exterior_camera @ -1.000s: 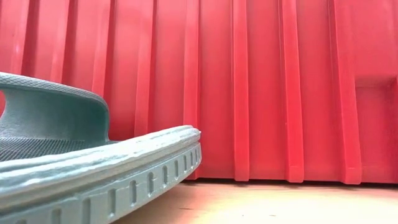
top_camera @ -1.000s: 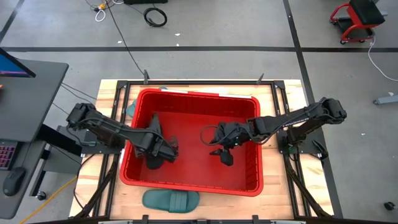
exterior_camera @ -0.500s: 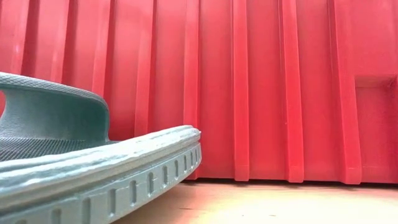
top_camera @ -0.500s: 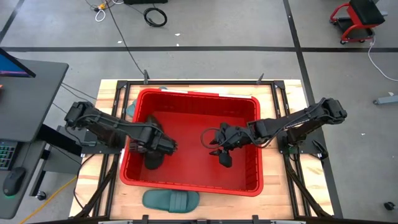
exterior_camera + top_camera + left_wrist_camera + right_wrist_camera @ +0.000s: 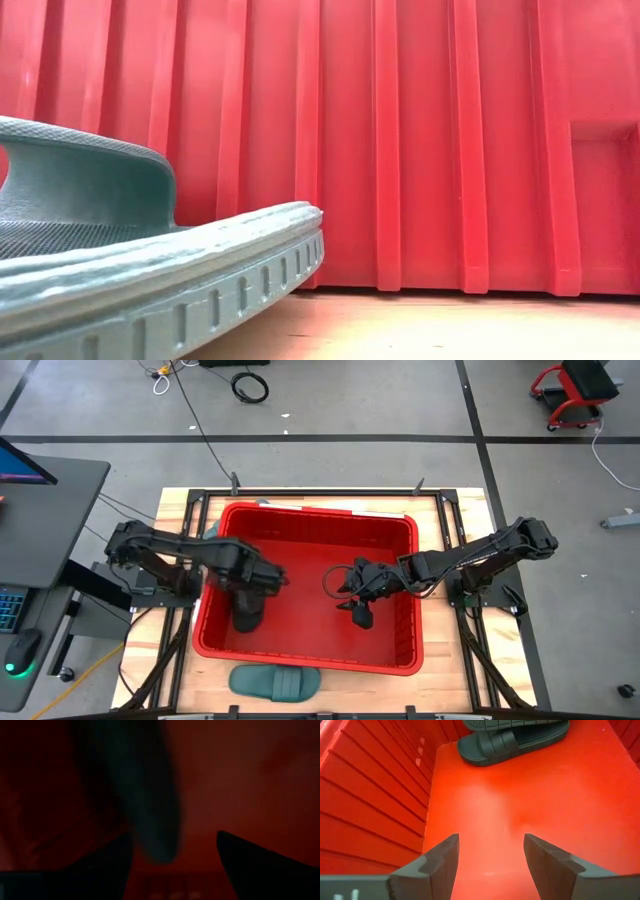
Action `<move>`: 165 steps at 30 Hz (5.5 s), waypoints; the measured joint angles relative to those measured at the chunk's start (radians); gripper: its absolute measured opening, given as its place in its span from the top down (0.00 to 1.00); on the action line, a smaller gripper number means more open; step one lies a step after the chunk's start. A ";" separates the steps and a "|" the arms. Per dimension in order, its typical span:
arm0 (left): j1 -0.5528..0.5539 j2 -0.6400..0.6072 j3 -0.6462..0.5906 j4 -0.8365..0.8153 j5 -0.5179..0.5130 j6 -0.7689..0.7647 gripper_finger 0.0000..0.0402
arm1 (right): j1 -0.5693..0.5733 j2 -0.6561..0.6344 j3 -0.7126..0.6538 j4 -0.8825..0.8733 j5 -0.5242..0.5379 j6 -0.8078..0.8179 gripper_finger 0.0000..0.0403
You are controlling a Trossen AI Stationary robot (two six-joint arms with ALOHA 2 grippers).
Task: Pick and place slides into bin
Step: Put the black slide on top of the other black slide in the container, then put the bottom green slide into the right side of the container
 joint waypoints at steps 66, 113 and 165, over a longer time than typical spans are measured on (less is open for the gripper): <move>0.072 0.066 -0.178 0.277 -0.043 0.206 0.23 | 0.007 0.000 0.000 -0.036 0.035 0.056 0.39; 0.175 0.361 -0.032 0.345 -0.021 1.471 0.57 | 0.029 0.000 0.000 -0.097 -0.029 0.080 0.43; -1.000 0.283 0.771 0.137 -0.426 0.670 0.59 | 0.562 0.601 1.200 -0.314 0.536 0.205 0.59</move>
